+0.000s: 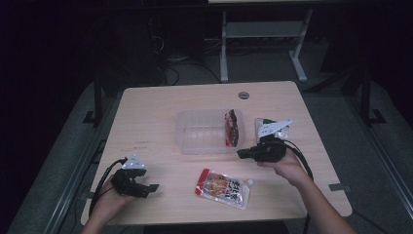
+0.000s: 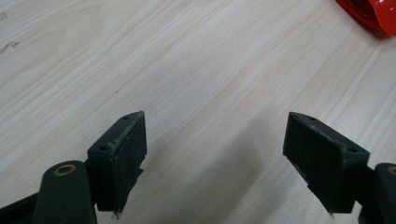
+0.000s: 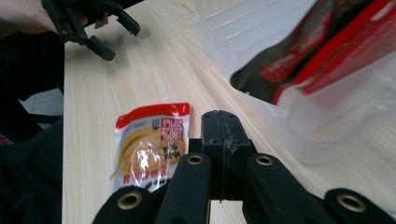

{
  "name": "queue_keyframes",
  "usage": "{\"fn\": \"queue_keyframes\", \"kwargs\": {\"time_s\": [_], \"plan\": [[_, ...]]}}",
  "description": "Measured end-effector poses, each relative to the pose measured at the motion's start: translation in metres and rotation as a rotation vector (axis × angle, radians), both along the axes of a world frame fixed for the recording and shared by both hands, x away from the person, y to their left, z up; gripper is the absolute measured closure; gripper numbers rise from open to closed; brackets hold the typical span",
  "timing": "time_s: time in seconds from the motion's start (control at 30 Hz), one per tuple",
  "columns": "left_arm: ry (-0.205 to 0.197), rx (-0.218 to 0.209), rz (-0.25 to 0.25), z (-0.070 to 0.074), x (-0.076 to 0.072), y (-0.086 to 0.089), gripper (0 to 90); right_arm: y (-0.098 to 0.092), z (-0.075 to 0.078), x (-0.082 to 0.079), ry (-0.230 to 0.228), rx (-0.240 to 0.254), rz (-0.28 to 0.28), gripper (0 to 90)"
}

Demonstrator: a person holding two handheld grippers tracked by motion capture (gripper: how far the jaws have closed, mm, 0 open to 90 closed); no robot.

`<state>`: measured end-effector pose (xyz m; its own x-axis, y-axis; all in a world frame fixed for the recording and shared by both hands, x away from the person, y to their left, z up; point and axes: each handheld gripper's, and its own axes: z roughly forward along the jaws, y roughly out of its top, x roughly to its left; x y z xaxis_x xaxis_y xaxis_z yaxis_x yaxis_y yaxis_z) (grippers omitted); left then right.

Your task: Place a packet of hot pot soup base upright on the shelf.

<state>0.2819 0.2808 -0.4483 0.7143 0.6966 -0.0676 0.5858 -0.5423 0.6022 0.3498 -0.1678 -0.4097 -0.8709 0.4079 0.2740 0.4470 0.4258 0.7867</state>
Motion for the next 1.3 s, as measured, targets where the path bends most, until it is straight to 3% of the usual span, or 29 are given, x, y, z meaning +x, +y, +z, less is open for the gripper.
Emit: {"fn": "queue_keyframes", "kwargs": {"time_s": [0.3, 0.43, 0.67, 0.83, 0.97, 1.07, 1.17, 1.3], "plan": [[0.000, 0.006, -0.010, 0.000, 0.000, -0.002, 21.2, 0.009, -0.009, 0.010, 0.014, 0.019, -0.013, 90.0], [0.000, 0.011, -0.014, -0.001, 0.001, -0.001, 21.2, 0.007, -0.009, 0.012, 0.022, 0.053, -0.016, 90.0], [-0.001, 0.010, -0.012, -0.001, 0.001, -0.002, 21.3, 0.007, -0.002, 0.016, -0.009, 0.111, -0.053, 90.0], [0.000, 0.011, -0.013, -0.001, 0.001, -0.002, 21.3, 0.007, 0.001, 0.022, -0.025, 0.123, -0.068, 90.0], [-0.001, 0.010, -0.012, -0.001, 0.001, -0.002, 21.3, 0.008, 0.003, 0.019, -0.041, 0.103, -0.069, 89.4], [-0.002, 0.012, -0.015, -0.001, 0.000, -0.001, 21.2, 0.007, 0.005, 0.014, -0.054, 0.078, -0.076, 77.1], [-0.002, 0.010, -0.017, -0.001, 0.000, -0.001, 21.2, 0.007, 0.007, 0.009, -0.065, 0.019, -0.082, 63.5], [-0.002, 0.002, -0.019, 0.000, -0.001, 0.000, 21.4, 0.007, 0.006, 0.001, -0.096, -0.057, -0.089, 52.9]]}}
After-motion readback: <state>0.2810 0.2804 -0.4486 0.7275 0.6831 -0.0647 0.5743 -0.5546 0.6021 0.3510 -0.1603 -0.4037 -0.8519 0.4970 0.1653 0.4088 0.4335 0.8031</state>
